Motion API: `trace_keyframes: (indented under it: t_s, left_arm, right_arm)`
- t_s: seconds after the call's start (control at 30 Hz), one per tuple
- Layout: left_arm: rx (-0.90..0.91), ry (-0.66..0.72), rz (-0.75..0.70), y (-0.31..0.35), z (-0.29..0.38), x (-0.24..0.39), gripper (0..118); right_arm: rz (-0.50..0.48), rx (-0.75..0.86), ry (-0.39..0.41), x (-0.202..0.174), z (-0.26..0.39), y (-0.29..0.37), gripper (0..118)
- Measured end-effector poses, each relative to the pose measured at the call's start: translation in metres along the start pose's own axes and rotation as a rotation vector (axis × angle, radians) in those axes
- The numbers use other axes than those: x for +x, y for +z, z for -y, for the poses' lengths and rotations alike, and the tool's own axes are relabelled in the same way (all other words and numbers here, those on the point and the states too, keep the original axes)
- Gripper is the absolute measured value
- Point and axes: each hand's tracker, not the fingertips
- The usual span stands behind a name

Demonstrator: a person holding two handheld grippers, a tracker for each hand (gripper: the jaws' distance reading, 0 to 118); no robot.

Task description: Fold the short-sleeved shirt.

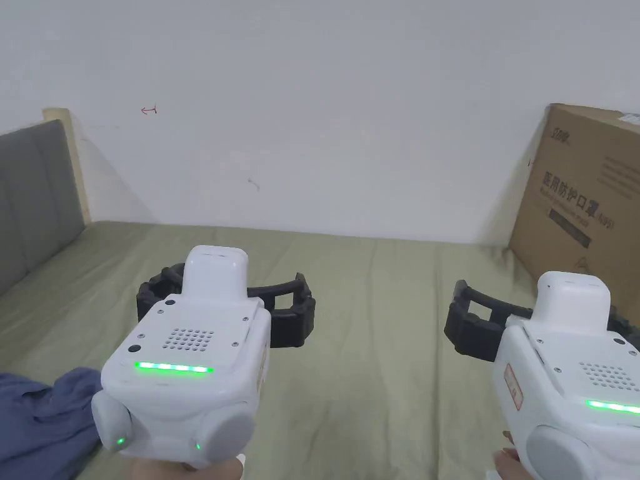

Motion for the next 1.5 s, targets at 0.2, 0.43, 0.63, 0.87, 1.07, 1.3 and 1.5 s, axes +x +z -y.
trace_keyframes:
  t_s: [0.2,0.43,0.63,0.87,1.07,1.3,1.5]
  left_arm:
    - [-0.005,0.009,0.0,-0.0007,0.0,-0.0014,118]
    - [-0.011,0.016,-0.003,-0.0019,0.0009,-0.0027,118]
    - [-0.009,0.009,-0.006,-0.0015,0.0003,-0.0027,118]
    - [-0.01,-0.011,-0.004,-0.0022,-0.0012,-0.0023,118]
    - [-0.008,-0.006,-0.007,-0.0026,-0.0021,-0.0028,118]
    - [-0.011,0.004,-0.003,-0.0037,-0.0022,-0.0031,118]
    - [-0.008,-0.003,-0.001,-0.0026,-0.0019,-0.0036,118]
  right_arm:
    - [-0.007,0.018,0.011,-0.0011,-0.0009,0.0039,118]
    - [-0.008,0.013,0.005,0.0002,-0.0007,0.0029,118]
    - [-0.001,0.006,-0.01,0.0033,-0.0006,0.0019,118]
    - [0.001,0.006,-0.009,0.004,-0.0018,0.0017,118]
    - [-0.001,0.003,-0.008,0.0034,-0.0017,0.0002,118]
    - [-0.003,0.003,0.0,0.0024,-0.0026,-0.0006,118]
    - [-0.003,0.005,-0.006,0.0026,-0.0025,0.0003,118]
